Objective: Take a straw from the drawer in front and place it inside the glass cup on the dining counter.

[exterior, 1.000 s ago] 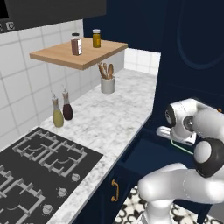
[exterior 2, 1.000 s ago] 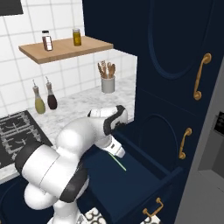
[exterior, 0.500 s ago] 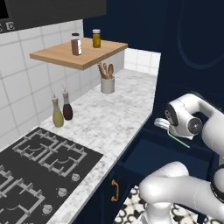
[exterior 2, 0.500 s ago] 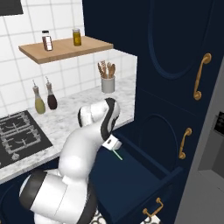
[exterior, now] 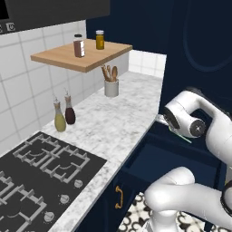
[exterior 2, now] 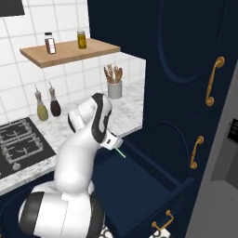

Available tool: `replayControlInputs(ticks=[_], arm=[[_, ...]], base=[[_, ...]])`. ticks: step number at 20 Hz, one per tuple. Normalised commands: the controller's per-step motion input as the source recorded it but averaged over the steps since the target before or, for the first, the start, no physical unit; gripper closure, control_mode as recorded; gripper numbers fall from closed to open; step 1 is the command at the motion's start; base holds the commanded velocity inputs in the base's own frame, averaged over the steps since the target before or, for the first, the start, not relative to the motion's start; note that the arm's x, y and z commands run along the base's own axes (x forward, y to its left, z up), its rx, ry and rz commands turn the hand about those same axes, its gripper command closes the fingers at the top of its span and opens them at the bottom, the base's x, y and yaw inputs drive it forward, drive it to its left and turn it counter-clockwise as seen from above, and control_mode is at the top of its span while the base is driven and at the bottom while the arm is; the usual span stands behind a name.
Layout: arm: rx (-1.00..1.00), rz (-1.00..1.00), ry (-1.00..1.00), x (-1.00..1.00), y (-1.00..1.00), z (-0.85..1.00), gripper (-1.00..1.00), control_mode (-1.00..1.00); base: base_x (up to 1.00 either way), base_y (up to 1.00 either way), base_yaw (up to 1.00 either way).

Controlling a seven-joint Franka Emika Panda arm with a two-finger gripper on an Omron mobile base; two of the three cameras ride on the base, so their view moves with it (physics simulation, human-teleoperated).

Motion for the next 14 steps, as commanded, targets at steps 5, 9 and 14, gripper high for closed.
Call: replayControlInputs(ticks=[5, 9, 14], arm=[[-0.05, -0.01, 0.16, 0.08, 0.00, 1.00, 1.00, -1.00], [0.00, -0.02, 0.25, 0.00, 0.00, 1.00, 1.00, -1.00], [0.15, -0.21, 0.14, -0.38, 0.16, 0.58, 1.00, -1.00]], base=[[0.00, 0.00, 0.00], [0.00, 0.00, 0.00], [0.00, 0.00, 0.00]])
